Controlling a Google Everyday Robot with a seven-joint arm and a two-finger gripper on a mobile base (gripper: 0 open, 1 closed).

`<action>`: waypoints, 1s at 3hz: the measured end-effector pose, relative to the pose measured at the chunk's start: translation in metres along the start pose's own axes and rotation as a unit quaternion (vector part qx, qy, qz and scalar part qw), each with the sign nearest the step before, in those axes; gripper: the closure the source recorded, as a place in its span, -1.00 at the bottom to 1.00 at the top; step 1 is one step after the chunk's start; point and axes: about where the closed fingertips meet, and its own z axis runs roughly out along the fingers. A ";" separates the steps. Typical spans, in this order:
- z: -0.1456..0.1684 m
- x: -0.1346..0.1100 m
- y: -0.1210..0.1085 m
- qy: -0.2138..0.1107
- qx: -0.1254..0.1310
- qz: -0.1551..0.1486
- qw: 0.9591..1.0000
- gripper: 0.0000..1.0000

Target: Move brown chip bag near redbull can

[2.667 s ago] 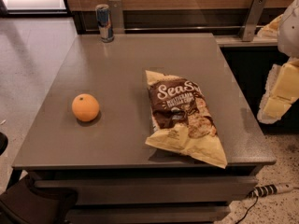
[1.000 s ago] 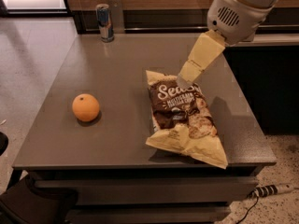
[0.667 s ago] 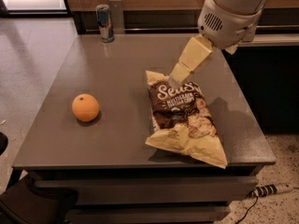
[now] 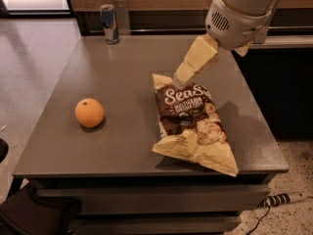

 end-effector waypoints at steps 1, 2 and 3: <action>0.019 -0.001 0.004 0.000 -0.002 0.001 1.000 -1.00; 0.049 0.002 0.008 0.017 0.020 0.012 1.000 -1.00; 0.069 0.011 0.005 0.043 0.059 0.022 0.997 -1.00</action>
Offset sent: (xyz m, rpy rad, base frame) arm 0.0044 0.0084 -0.0861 -0.1564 0.0176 -0.1020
